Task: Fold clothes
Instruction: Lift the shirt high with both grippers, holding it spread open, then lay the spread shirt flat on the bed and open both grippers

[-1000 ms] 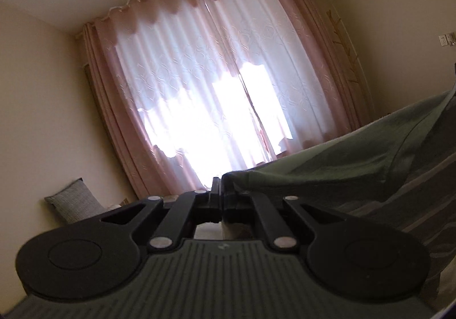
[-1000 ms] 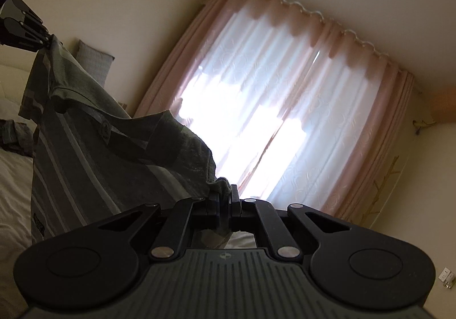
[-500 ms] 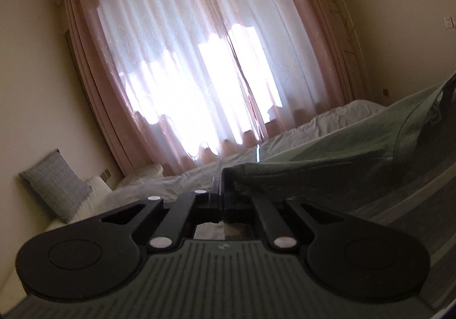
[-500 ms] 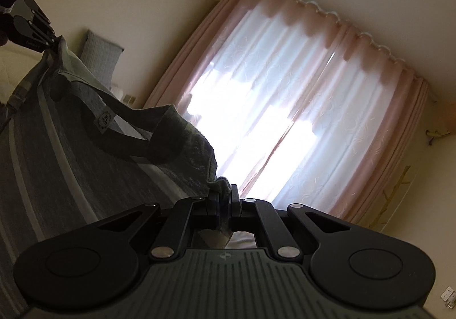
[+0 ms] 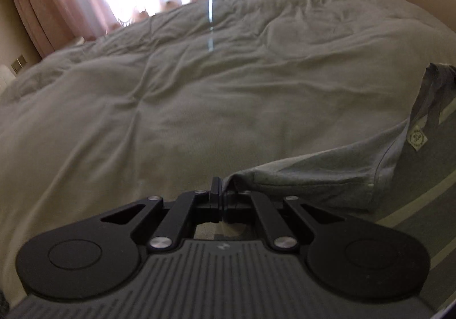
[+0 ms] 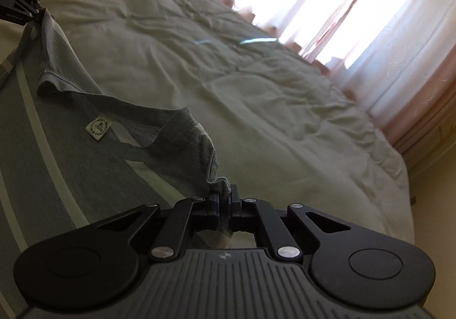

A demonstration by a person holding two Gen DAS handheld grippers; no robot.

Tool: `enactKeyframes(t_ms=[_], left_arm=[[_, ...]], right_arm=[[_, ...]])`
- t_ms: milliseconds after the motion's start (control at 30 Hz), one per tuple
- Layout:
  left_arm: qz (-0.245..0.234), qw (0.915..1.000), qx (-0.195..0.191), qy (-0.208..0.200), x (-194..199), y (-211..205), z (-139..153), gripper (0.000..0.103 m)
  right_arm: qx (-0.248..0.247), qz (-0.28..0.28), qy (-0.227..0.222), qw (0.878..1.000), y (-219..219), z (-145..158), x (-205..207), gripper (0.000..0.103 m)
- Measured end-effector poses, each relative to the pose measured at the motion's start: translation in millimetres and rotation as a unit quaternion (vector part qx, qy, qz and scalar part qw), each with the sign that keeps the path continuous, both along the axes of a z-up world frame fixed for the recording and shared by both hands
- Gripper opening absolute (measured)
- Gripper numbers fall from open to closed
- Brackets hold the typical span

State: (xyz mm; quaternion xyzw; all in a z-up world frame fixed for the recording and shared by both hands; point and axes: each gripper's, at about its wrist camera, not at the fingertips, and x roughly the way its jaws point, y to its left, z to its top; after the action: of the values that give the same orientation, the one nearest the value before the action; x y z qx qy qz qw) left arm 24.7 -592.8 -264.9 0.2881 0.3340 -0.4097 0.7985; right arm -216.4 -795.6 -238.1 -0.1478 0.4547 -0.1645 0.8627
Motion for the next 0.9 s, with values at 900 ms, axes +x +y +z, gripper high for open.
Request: enactKeyframes(t_ms=[900], left_arm=[[-0.03,0.9994,0.018,-0.003,2,20,2,0.028]], right_arm=[[0.088,-0.022,0.025,0.996,-27,-38,9,0.041]])
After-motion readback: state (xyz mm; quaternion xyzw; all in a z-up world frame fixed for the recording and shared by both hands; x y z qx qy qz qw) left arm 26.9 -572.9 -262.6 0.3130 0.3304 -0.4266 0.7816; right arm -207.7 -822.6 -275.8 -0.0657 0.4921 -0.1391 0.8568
